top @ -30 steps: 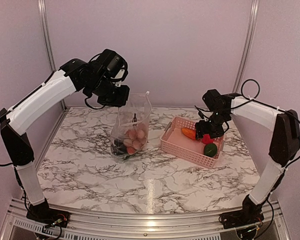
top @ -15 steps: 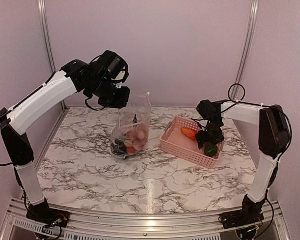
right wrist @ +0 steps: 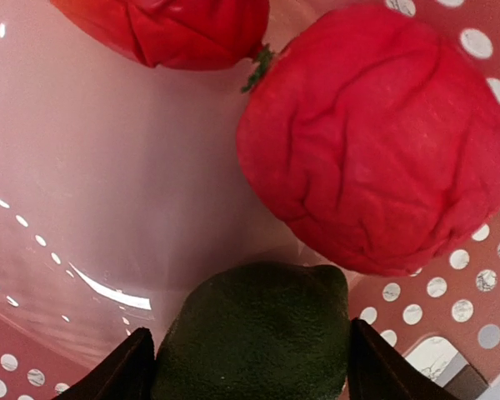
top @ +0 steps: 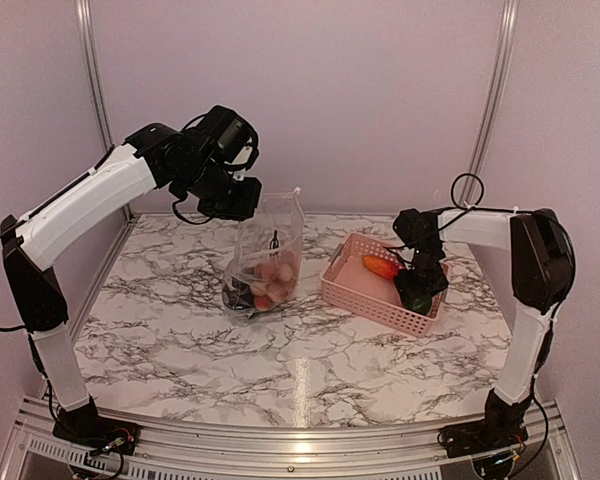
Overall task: Place the food in the zip-top bag and seal the zipper
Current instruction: Pick up the fake fruit from the bin.
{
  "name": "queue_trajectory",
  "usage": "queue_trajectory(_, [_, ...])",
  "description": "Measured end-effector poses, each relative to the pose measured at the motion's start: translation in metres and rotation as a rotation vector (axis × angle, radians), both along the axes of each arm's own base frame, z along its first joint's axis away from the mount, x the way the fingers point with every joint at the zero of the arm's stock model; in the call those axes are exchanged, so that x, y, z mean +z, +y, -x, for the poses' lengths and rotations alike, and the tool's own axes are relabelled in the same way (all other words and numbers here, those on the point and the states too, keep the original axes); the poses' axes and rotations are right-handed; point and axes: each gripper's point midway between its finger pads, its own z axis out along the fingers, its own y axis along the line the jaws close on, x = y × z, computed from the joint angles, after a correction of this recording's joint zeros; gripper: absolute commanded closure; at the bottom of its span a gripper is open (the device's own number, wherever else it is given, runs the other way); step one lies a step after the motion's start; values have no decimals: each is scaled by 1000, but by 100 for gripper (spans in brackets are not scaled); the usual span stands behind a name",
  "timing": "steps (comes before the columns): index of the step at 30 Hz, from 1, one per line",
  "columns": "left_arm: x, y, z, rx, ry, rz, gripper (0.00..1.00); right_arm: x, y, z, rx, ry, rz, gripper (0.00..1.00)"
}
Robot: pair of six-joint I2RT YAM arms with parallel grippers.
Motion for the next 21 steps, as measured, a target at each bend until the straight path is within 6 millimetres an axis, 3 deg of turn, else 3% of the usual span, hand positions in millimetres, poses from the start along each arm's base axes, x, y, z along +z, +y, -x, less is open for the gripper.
queue_trajectory(6, [0, 0, 0, 0, 0, 0, 100, 5, 6, 2, -10, -1, -35, 41])
queue_trajectory(9, [0, 0, 0, -3, -2, -1, 100, 32, 15, -3, -17, -43, -69, 43])
queue_trajectory(11, [0, 0, 0, -3, -3, -1, 100, 63, 27, -16, -10, -114, -112, 44])
queue_trajectory(13, [0, 0, 0, -3, -3, -1, 100, 108, 49, -35, 20, -219, -176, 44])
queue_trajectory(16, [1, -1, -1, -4, -5, 2, 100, 193, 102, -56, 123, -412, -308, 46])
queue_trajectory(19, [-1, -2, -2, -2, -5, 2, 100, 276, 159, -51, 248, -568, -489, 46])
queue_trajectory(21, [-2, -2, -4, 6, -5, 0, 100, 315, 188, -38, 316, -633, -618, 47])
